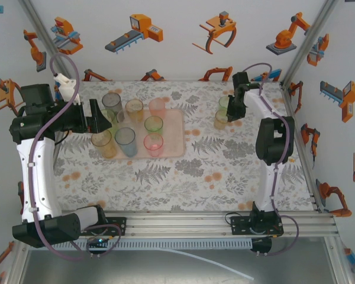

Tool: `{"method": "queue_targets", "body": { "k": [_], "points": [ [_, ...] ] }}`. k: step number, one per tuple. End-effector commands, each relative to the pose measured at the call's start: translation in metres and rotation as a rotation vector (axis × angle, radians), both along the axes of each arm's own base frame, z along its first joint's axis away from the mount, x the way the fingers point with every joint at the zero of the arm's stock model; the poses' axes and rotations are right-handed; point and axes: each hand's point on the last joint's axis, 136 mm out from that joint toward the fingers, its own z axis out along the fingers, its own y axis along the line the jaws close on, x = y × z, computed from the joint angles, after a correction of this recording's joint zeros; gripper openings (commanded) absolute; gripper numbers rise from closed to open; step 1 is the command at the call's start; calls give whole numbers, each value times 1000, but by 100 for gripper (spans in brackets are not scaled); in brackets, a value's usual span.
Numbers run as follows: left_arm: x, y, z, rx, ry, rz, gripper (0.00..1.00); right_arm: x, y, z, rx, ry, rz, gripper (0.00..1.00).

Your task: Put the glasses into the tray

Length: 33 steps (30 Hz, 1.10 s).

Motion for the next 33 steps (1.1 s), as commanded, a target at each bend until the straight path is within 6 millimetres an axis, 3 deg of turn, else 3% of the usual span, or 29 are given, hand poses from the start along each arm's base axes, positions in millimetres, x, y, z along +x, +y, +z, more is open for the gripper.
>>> {"method": "queue_targets", "body": {
  "k": [1,6,13,33],
  "points": [
    [-5,0,11,16,-34,-11,97,-11,-2,9,2,8,13,2],
    [-4,-1,11,9,-34,-13,97,-14,0,21,15,-13,19,1],
    [-8,-2,12,2,-42,-12,97,-21,8,22,27,-8,32,1],
    [-4,-1,4,8,-21,-11,97,-62,25,33,-23,-12,96,1]
  ]
}}
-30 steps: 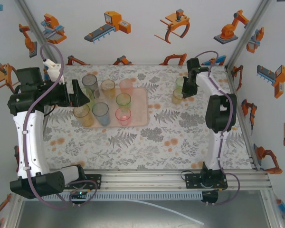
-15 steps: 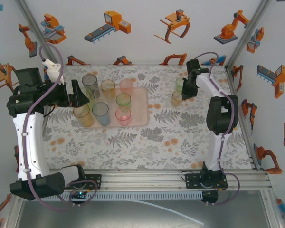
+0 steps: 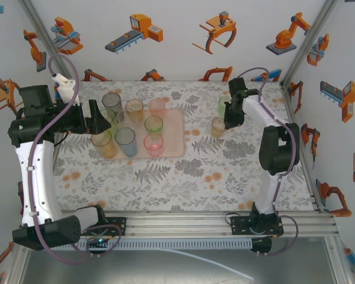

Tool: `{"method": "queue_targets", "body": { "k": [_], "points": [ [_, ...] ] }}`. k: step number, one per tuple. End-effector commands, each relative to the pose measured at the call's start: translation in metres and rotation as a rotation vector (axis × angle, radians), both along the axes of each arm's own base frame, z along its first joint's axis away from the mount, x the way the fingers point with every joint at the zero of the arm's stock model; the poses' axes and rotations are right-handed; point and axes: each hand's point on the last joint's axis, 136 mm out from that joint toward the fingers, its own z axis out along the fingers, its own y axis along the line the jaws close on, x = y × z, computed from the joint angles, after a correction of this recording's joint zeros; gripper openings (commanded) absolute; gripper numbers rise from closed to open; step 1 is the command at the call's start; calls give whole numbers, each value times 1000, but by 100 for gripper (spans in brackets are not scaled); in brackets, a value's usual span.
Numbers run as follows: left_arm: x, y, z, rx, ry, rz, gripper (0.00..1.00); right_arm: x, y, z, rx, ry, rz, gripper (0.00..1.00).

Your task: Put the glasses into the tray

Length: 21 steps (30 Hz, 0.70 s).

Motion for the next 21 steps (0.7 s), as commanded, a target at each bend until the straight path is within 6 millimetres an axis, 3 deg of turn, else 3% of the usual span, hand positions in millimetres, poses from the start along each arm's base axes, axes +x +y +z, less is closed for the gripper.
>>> {"method": "queue_targets", "body": {
  "k": [1,6,12,21],
  "points": [
    [0,-1,-1,-5,3,-13,97,-12,2,20,-22,-37,26,1],
    [1,1,1,5,1,-4,97,-23,8,28,-14,-41,43,1],
    [9,23,-1,105,-21,91,97,-38,14,34,9,-50,40,1],
    [10,13,2,100,-29,40,97,-61,18,30,1,-38,39,1]
  ]
}}
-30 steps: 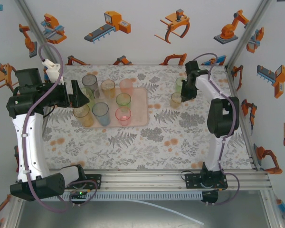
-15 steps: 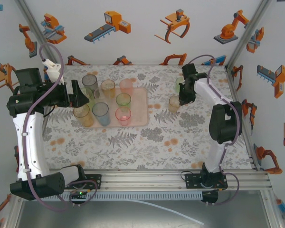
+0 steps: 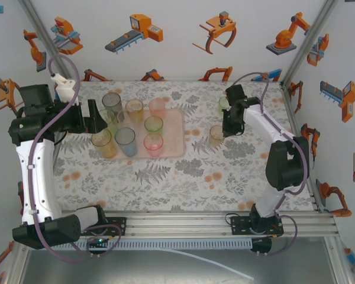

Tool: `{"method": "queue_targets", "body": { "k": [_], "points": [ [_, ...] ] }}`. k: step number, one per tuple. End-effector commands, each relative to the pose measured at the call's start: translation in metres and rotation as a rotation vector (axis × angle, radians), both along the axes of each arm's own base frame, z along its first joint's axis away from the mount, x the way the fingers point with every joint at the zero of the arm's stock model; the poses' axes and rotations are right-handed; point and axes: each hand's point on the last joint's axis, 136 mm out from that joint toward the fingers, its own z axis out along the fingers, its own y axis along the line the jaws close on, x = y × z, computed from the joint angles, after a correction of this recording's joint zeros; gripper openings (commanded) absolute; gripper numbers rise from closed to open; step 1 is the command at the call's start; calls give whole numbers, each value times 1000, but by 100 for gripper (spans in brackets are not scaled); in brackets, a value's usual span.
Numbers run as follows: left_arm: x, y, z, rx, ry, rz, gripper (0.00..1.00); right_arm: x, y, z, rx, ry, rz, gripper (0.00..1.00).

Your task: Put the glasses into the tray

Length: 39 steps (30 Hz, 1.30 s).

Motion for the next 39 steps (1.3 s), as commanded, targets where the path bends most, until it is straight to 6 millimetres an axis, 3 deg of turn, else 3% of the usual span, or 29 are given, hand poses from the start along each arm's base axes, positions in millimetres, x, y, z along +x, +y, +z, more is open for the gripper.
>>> {"method": "queue_targets", "body": {
  "k": [1,8,18,32,39],
  "points": [
    [1,-5,9,30,-36,-43,97,-9,2,10,1,-20,-16,1],
    [0,-19,8,99,-47,-112,97,-25,14,18,-8,-22,0,1],
    [-4,-35,11,27,-43,-145,97,-31,42,36,-23,-58,44,1],
    [-16,-38,13,-5,-48,-134,97,-42,66,40,-39,-76,68,1],
    [-19,-38,14,-15,-51,-130,97,-38,85,45,-42,-84,104,1]
  ]
}}
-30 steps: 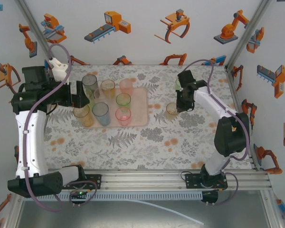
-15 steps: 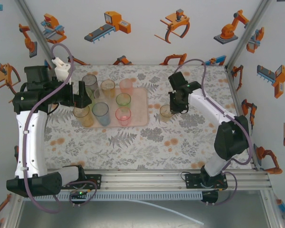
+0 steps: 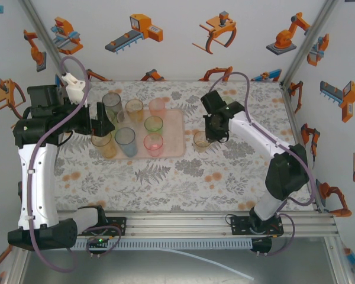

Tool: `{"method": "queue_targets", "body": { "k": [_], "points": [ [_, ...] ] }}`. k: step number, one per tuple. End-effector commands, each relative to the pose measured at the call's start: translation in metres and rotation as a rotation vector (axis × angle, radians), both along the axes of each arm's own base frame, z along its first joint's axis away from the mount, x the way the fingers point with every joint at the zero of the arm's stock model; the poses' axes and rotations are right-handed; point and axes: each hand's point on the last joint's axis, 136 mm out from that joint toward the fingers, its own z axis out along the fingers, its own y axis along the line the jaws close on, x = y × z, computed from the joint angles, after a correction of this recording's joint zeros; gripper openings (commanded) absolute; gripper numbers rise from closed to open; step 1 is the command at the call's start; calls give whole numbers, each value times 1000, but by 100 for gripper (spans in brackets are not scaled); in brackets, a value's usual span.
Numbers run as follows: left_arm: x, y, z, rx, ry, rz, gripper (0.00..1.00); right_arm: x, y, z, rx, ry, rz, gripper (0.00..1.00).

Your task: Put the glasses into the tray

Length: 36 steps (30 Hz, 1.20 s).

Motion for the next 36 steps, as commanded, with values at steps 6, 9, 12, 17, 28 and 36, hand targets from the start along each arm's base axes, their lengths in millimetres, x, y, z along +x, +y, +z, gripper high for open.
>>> {"method": "queue_targets", "body": {
  "k": [6,9,12,17,28,36],
  "points": [
    [-9,-3,2,-39,-4,-6,97,14,35,12,7,-28,37,2],
    [-9,-1,2,-44,-3,2,97,19,49,12,9,-28,62,2],
    [-8,0,0,-50,1,6,97,24,64,8,12,-24,90,2],
    [-7,2,-1,-59,6,16,97,28,81,-2,-19,-13,128,2],
    [-8,2,-4,-59,11,17,97,29,97,-27,-39,16,147,3],
    [-9,3,-4,-60,9,22,97,28,103,-42,-33,39,148,4]
  ]
}}
